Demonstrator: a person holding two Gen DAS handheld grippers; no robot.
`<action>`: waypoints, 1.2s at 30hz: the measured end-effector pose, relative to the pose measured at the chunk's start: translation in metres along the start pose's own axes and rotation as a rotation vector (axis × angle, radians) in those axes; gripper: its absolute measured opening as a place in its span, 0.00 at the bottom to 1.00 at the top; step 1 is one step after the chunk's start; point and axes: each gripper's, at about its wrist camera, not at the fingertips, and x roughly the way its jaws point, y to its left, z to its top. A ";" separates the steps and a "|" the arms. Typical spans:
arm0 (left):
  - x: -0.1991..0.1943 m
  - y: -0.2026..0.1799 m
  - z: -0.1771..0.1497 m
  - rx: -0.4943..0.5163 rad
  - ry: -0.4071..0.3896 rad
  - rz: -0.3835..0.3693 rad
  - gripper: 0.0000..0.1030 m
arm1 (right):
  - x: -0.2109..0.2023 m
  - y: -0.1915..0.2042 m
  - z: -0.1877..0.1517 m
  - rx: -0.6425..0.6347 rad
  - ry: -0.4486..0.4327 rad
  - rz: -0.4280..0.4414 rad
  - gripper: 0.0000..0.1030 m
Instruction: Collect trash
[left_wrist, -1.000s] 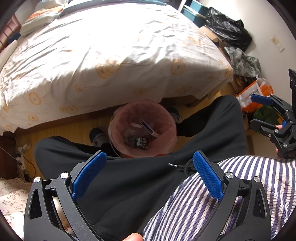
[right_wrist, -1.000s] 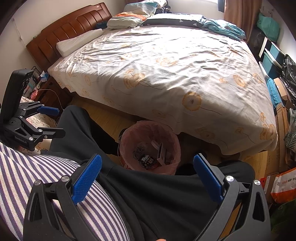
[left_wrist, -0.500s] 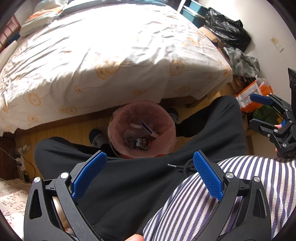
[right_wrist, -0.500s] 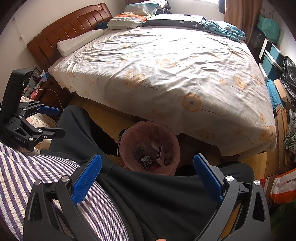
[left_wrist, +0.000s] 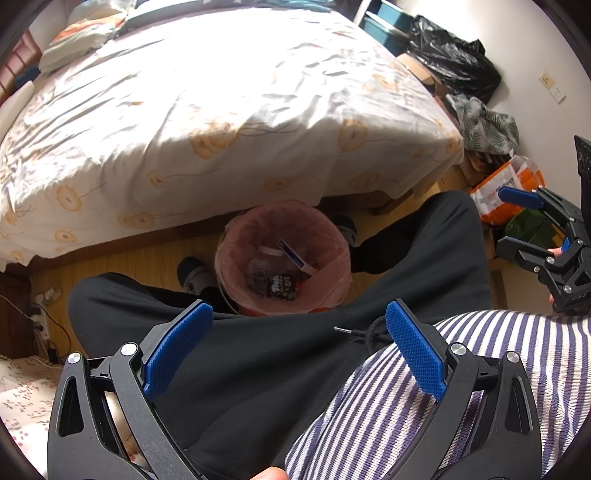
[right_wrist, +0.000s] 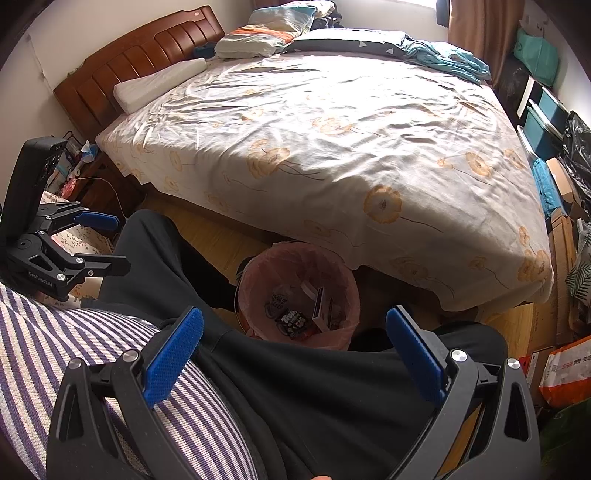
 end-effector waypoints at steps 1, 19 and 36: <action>0.001 -0.001 0.000 0.001 0.000 0.000 0.94 | 0.000 0.000 0.000 0.000 -0.001 -0.001 0.95; 0.000 -0.001 0.002 0.002 -0.001 -0.005 0.94 | 0.000 -0.001 0.000 -0.001 -0.001 0.000 0.95; -0.003 0.000 0.001 0.002 -0.004 -0.003 0.94 | 0.000 -0.001 0.000 0.000 -0.002 0.001 0.95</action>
